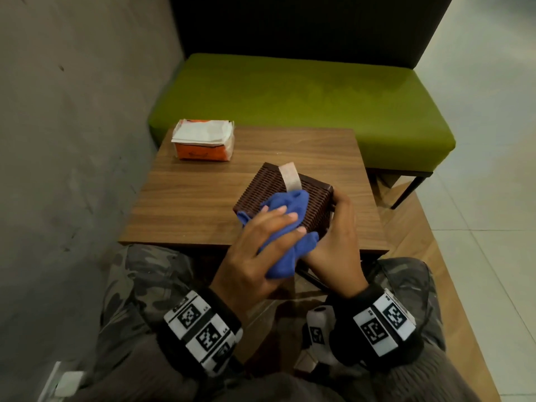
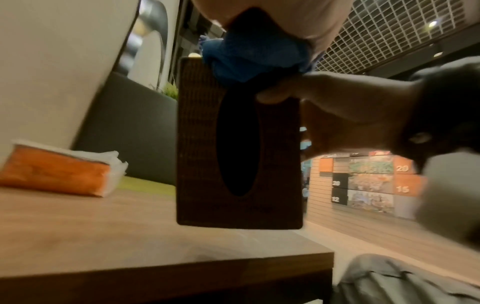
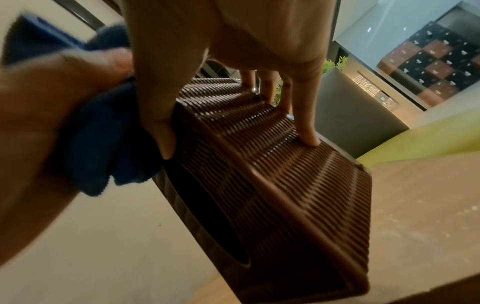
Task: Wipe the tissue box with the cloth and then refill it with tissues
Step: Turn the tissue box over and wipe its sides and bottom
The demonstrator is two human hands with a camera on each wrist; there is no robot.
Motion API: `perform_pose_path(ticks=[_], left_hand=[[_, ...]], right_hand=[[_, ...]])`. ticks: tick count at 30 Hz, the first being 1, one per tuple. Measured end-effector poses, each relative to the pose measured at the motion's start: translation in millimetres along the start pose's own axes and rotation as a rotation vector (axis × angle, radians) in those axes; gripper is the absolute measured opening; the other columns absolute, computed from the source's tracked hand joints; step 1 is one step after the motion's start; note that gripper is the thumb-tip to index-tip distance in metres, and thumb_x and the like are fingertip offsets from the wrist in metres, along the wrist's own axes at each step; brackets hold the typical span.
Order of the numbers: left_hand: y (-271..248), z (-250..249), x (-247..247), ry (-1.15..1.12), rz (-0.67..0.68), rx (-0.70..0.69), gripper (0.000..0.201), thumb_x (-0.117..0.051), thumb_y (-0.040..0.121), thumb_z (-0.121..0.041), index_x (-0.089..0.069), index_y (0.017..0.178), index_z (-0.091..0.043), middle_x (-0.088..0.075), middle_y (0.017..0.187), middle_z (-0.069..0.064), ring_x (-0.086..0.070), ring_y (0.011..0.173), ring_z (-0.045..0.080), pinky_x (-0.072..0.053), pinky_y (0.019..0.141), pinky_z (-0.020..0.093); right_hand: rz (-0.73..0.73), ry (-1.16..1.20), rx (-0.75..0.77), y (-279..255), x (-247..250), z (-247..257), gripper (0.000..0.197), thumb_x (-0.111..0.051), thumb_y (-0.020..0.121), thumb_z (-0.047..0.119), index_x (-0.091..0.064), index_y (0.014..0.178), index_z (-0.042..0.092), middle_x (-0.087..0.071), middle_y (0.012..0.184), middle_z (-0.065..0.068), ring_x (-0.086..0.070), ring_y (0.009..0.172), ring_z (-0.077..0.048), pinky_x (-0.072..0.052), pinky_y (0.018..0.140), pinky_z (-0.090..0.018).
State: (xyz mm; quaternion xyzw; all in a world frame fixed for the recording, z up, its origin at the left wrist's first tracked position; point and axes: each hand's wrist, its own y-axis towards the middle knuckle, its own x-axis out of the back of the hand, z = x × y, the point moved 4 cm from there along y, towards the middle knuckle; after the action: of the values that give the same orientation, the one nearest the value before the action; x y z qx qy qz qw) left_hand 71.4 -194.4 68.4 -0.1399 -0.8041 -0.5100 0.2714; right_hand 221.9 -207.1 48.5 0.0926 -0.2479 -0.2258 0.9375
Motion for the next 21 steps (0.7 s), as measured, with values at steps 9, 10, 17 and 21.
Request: perform_pose_path(ticks=[9, 10, 17, 21], left_hand=[[23, 44, 32, -0.407, -0.366, 0.843, 0.006, -0.064, 0.086, -0.028, -0.064, 0.084, -0.022, -0.068, 0.081, -0.009, -0.064, 0.081, 0.005, -0.051, 0.074, 0.023], [25, 48, 31, -0.546, -0.374, 0.987, 0.007, -0.063, 0.086, -0.026, -0.065, 0.08, -0.022, -0.07, 0.075, -0.007, -0.066, 0.076, 0.008, -0.053, 0.071, 0.026], [67, 56, 43, -0.806, -0.01, 0.874, 0.013, -0.065, 0.08, -0.023, -0.069, 0.086, -0.013, -0.074, 0.088, 0.0, -0.069, 0.087, 0.013, -0.056, 0.077, 0.026], [67, 54, 61, -0.728, 0.091, 0.717, 0.026, -0.068, 0.076, -0.032, -0.071, 0.086, -0.008, -0.073, 0.091, 0.01, -0.069, 0.087, 0.023, -0.056, 0.072, 0.031]], right_hand=[[0.071, 0.09, 0.014, -2, 11, -8, 0.107, -0.086, 0.05, 0.05, -0.029, 0.138, 0.028, -0.041, 0.137, 0.007, -0.042, 0.13, -0.008, -0.048, 0.1, -0.045], [0.068, 0.095, 0.044, -5, 14, -6, 0.106, -0.086, 0.052, 0.05, -0.028, 0.137, 0.028, -0.042, 0.136, 0.005, -0.043, 0.13, -0.009, -0.049, 0.099, -0.043], [0.076, -0.009, 0.432, -9, 30, 16, 0.093, -0.084, 0.066, 0.043, -0.031, 0.138, 0.02, -0.04, 0.137, 0.004, -0.047, 0.127, -0.029, -0.044, 0.098, -0.056], [0.05, -0.118, 0.564, -9, 40, 16, 0.088, -0.083, 0.069, 0.043, -0.035, 0.136, 0.012, -0.038, 0.141, 0.0, -0.042, 0.132, -0.034, -0.04, 0.105, -0.058]])
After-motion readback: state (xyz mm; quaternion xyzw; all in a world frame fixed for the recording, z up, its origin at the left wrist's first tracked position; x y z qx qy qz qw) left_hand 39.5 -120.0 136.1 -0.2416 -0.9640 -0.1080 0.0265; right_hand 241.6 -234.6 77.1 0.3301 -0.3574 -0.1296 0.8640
